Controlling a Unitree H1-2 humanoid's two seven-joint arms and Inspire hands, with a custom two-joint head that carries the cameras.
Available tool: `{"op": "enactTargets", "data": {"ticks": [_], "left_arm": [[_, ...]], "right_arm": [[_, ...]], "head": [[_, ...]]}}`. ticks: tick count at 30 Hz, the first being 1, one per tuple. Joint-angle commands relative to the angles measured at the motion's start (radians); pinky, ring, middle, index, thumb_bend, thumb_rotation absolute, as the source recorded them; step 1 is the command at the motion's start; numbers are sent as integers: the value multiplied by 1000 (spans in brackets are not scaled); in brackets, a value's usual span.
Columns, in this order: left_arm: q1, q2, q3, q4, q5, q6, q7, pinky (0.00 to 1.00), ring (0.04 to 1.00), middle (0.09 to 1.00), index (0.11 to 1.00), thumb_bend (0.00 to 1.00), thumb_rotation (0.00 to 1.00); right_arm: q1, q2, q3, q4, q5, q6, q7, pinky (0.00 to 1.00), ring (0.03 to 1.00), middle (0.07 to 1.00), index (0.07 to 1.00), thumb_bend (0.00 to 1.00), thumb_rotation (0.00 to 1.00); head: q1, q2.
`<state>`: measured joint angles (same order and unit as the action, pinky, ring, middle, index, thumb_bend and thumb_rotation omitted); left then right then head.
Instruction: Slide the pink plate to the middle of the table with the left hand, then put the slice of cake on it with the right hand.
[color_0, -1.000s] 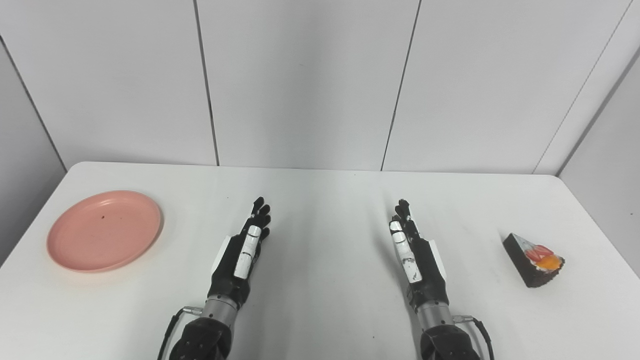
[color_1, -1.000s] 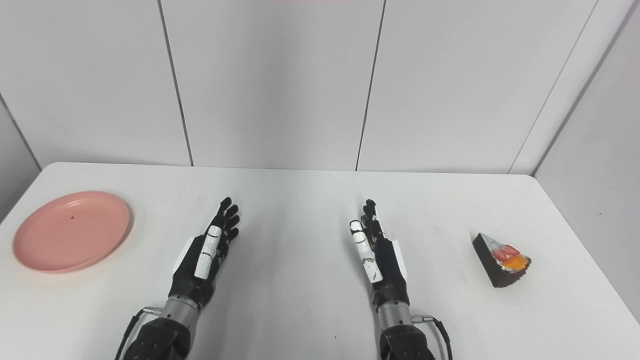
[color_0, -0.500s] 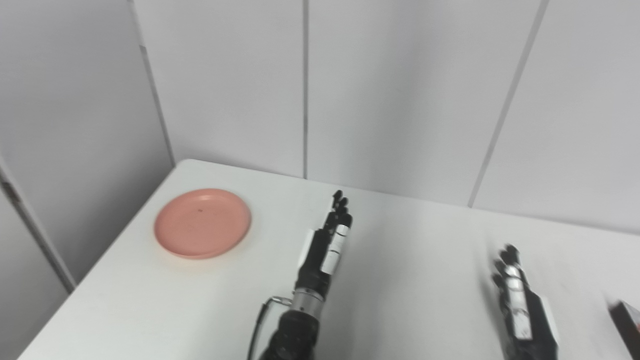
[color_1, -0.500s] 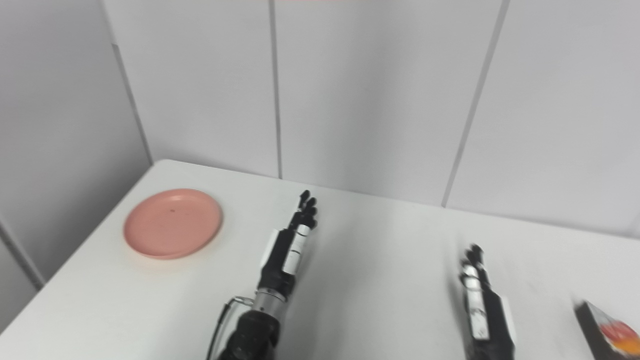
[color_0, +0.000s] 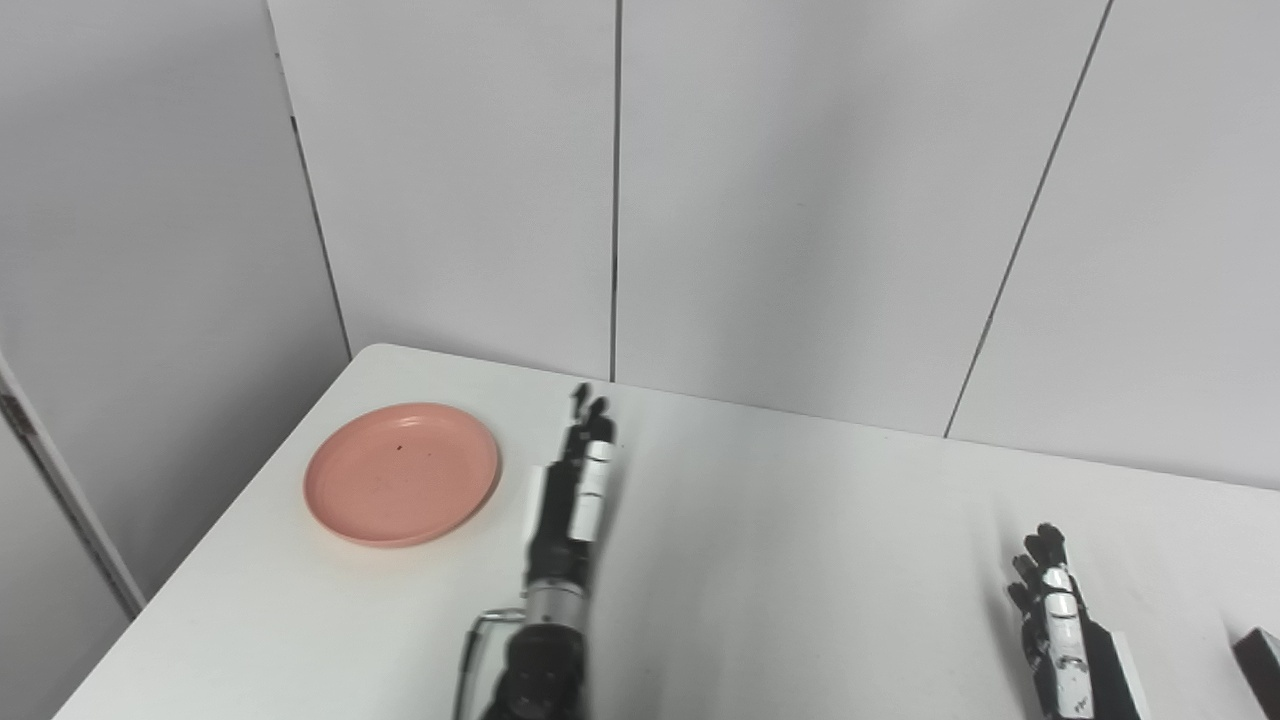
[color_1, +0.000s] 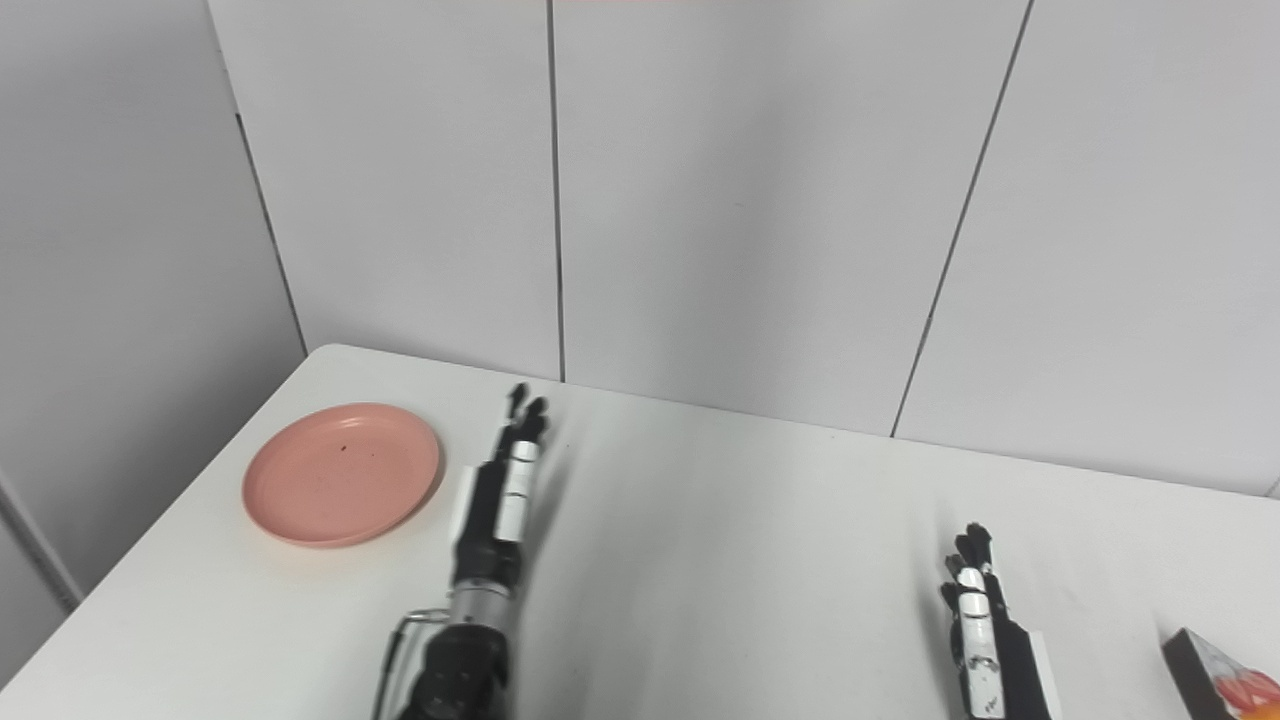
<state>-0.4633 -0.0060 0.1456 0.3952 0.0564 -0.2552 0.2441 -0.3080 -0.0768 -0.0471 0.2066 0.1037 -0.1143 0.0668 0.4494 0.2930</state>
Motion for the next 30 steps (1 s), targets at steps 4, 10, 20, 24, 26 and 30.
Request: {"op": "enactTargets", "data": {"ticks": [4, 10, 20, 24, 26, 30], "left_arm": [[-40, 61, 66, -93, -91, 32, -11, 856, 836, 846, 856, 766, 1000], [-51, 112, 136, -115, -184, 37, -14, 768, 745, 761, 772, 808, 1000], [-39, 220, 211, -125, -228, 57, -16, 748, 731, 749, 766, 871, 1000], [-37, 251, 249, -108, -225, 56, 12, 724, 696, 715, 731, 875, 1000], [-32, 265, 260, -110, -211, 57, 24, 729, 692, 710, 726, 872, 1000], [-17, 314, 267, -93, -167, 45, 39, 748, 706, 713, 728, 869, 1000]], "right_arm": [[-18, -5, 4, -45, 3, -14, 13, 1000, 1000, 1000, 1000, 422, 1000], [-15, 0, 1, -60, 5, -14, 11, 1000, 1000, 1000, 1000, 402, 1000], [-12, 4, 5, -84, 17, 9, 19, 1000, 1000, 1000, 1000, 375, 1000], [-8, 6, 6, -97, 9, 18, 12, 1000, 1000, 1000, 1000, 381, 1000], [-8, 8, 6, -98, 8, 19, 9, 1000, 1000, 1000, 1000, 387, 1000], [-3, 12, 3, -112, 10, 33, 3, 1000, 1000, 1000, 1000, 389, 1000]], "head": [[8, -4], [12, -5], [19, -10], [18, -9], [19, -8], [20, -3]]}}
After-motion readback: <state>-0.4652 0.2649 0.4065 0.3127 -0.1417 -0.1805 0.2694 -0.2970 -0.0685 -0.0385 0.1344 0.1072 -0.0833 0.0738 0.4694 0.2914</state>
